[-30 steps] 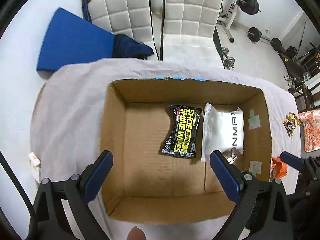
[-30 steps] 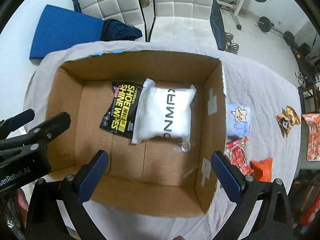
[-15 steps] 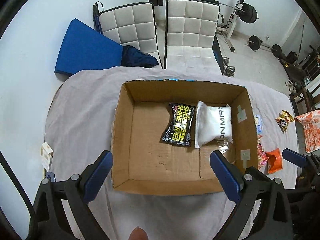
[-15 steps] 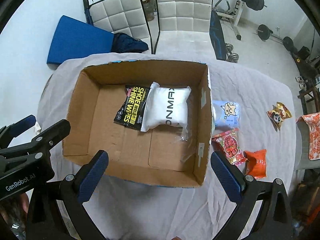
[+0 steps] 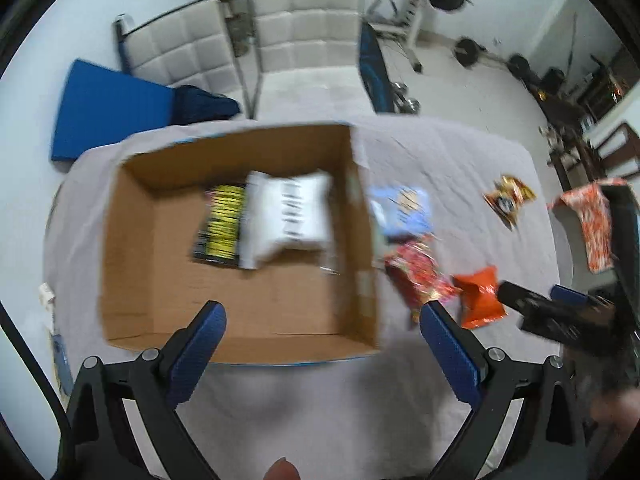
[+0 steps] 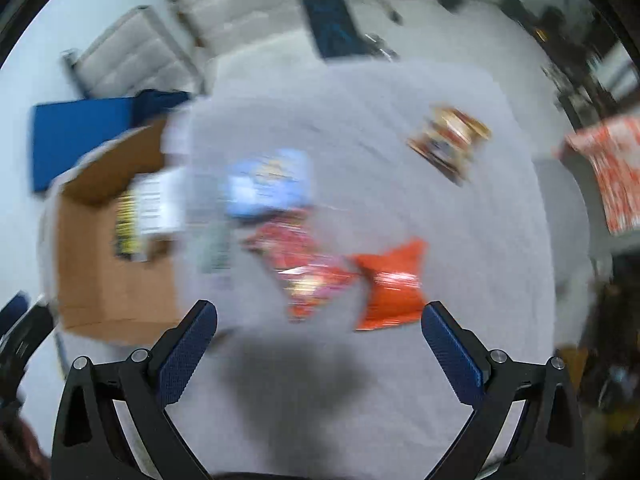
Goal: Organize soft objects
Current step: 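Grasp red jacket-print pack with left tool while right tool grasps orange pack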
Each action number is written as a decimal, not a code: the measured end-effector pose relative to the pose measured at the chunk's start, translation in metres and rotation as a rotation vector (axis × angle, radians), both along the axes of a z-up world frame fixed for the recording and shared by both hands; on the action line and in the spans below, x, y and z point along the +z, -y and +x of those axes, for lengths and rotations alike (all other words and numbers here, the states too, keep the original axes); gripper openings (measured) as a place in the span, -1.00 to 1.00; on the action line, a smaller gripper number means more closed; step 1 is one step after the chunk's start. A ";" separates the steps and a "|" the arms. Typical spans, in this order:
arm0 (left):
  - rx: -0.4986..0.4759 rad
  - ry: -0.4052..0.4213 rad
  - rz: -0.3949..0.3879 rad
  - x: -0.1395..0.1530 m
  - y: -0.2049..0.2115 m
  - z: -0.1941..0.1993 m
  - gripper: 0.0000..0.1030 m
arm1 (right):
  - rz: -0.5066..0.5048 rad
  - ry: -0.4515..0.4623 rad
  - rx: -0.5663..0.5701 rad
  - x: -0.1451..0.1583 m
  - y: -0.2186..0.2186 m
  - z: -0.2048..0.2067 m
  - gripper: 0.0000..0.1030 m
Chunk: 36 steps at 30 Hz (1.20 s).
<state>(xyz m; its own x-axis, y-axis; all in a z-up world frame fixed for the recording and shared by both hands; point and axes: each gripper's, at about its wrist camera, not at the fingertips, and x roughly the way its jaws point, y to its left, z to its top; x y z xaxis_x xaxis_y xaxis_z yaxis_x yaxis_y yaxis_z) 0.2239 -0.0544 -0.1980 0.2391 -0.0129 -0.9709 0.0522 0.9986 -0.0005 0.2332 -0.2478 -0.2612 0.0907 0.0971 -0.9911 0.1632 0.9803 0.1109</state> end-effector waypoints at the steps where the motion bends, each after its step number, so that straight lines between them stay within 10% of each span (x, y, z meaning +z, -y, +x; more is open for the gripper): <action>1: -0.011 -0.005 0.014 -0.008 0.014 0.002 0.93 | 0.006 -0.027 -0.022 -0.018 0.017 0.001 1.00; 7: -0.033 -0.078 0.045 -0.055 0.080 0.019 0.93 | 0.073 -0.166 -0.050 -0.111 0.062 0.005 0.89; 12: -0.017 -0.128 0.032 -0.076 0.116 0.036 0.93 | 0.182 -0.264 -0.067 -0.158 0.078 0.001 0.09; 24: 0.093 -0.336 0.077 -0.174 0.150 0.070 0.93 | 0.071 -0.217 -0.129 -0.136 0.187 -0.011 -0.03; 31: 0.148 -0.420 0.158 -0.207 0.137 0.078 0.93 | 0.049 -0.208 -0.101 -0.128 0.191 -0.001 -0.03; 36: 0.191 -0.469 0.079 -0.224 0.122 0.074 0.89 | 0.047 -0.222 -0.087 -0.129 0.188 0.008 0.02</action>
